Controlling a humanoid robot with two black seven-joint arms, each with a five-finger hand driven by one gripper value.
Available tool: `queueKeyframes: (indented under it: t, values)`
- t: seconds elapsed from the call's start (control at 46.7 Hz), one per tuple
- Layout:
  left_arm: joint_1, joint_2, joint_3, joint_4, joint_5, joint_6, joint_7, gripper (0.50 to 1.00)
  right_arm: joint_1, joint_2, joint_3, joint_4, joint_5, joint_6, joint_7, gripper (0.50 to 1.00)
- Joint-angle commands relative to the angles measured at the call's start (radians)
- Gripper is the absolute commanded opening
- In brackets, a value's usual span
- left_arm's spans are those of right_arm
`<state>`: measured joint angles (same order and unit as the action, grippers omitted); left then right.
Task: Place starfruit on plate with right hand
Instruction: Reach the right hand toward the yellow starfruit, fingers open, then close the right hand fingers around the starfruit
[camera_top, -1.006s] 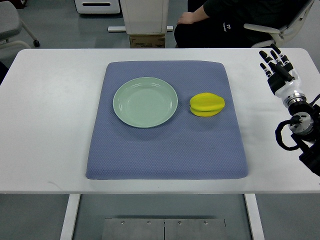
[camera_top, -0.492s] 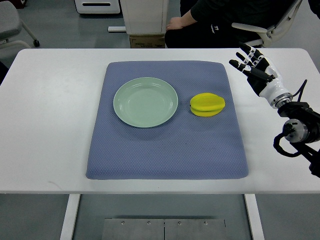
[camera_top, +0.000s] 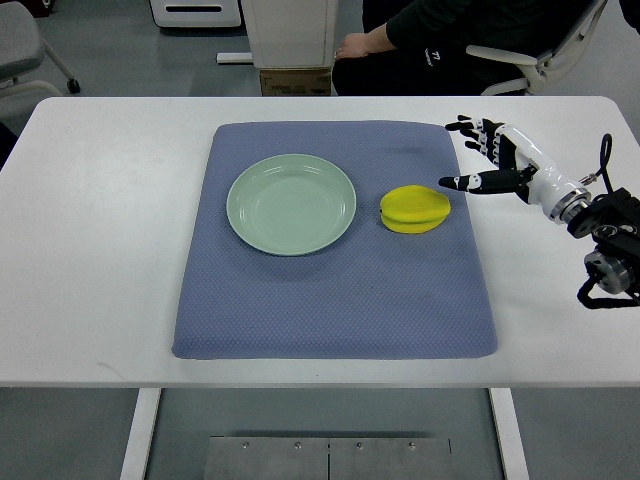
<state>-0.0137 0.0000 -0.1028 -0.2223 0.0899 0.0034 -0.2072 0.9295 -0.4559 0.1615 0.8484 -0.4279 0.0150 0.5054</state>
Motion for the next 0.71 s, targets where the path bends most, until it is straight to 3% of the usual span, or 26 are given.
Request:
queueKeyframes:
  t: [0.0, 0.599, 0.685]
  values:
    - [0.0, 0.0, 0.0, 0.0, 0.001, 0.0, 0.0, 1.0, 0.038, -0.01, -0.075, 0.0, -0.034, -0.006, 0.01, 1.0]
    - [0.0, 0.0, 0.0, 0.0, 0.001, 0.0, 0.0, 1.0, 0.103, 0.051, -0.296, 0.0, -0.103, -0.067, 0.035, 0.998]
    - [0.0, 0.0, 0.0, 0.0, 0.001, 0.0, 0.0, 1.0, 0.101, 0.069, -0.3, -0.002, -0.101, -0.069, 0.033, 0.979]
